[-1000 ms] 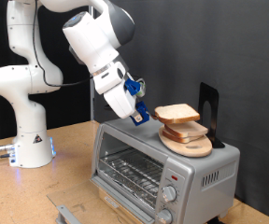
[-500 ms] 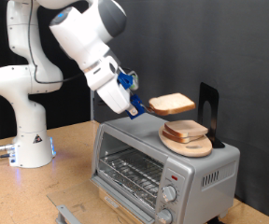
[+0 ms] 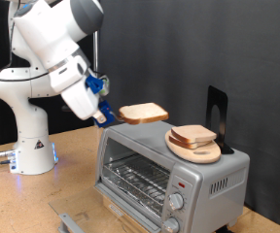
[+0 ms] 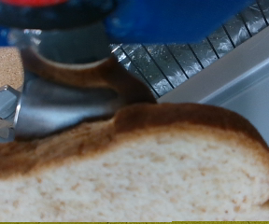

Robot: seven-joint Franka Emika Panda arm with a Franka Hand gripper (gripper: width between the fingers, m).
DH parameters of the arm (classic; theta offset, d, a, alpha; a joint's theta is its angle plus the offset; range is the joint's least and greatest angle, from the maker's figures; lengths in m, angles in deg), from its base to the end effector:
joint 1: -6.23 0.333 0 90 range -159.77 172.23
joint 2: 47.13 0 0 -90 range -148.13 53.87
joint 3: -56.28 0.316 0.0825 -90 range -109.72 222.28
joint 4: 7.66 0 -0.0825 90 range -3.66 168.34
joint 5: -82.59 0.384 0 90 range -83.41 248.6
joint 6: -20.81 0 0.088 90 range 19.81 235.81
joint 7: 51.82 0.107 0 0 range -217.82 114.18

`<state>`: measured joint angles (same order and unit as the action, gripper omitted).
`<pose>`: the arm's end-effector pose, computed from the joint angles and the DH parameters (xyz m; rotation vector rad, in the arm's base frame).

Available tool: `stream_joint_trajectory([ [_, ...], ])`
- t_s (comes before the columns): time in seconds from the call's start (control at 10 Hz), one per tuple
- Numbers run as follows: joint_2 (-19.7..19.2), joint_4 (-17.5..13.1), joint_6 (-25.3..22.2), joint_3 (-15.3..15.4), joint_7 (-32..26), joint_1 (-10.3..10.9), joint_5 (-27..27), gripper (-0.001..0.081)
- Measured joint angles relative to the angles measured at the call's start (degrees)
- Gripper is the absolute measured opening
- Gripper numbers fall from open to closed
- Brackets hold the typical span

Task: Make a piece of toast with the oven

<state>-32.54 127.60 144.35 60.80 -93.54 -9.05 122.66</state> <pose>0.4676 -0.0613 0.4395 -2.6170 -0.2048 -0.4018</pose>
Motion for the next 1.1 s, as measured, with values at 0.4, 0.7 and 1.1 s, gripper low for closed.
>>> stream_joint_trajectory([
  [0.4, 0.0, -0.4, -6.1, -4.1, -5.2, -1.0, 2.8, 0.0269],
  [0.7, -1.7, -1.6, -7.7, -8.1, -7.9, -3.9, 1.6, 0.0269],
  [1.1, -7.7, -2.4, -3.1, -9.7, -13.1, -5.2, 1.2, 0.0269],
])
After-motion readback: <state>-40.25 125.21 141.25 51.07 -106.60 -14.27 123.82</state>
